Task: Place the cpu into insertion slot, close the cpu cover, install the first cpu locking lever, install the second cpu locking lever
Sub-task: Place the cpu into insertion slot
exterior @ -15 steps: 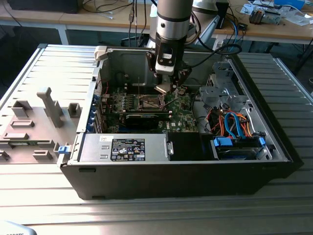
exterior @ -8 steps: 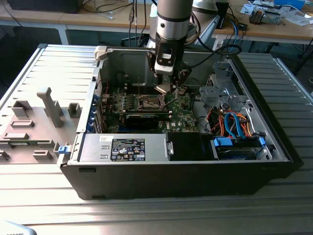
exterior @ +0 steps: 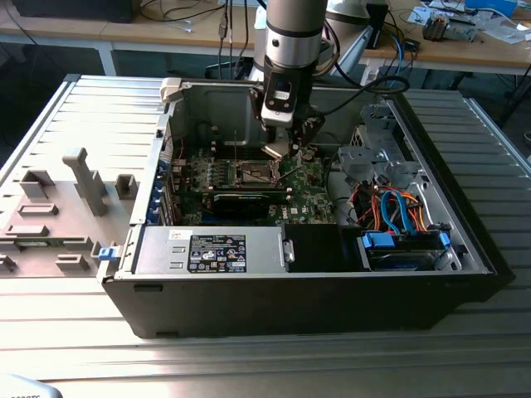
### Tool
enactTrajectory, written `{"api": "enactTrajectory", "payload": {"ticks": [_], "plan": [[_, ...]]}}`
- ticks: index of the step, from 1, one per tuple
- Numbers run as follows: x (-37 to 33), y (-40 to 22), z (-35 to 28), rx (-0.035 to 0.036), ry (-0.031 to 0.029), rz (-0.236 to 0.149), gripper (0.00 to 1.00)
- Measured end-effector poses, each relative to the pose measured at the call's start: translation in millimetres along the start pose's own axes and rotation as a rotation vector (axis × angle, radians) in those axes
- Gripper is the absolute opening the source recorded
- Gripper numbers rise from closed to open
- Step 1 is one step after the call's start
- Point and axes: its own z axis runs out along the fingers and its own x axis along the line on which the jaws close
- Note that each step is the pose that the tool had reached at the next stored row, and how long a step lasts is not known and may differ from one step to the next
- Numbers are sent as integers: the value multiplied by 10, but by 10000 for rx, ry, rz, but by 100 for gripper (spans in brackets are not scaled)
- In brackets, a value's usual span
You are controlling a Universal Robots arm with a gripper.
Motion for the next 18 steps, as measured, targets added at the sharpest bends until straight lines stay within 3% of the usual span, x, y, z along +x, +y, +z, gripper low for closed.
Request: {"api": "enactTrajectory", "payload": {"ticks": [18], "plan": [[0,-1,11,-8,-25,410,54]]}}
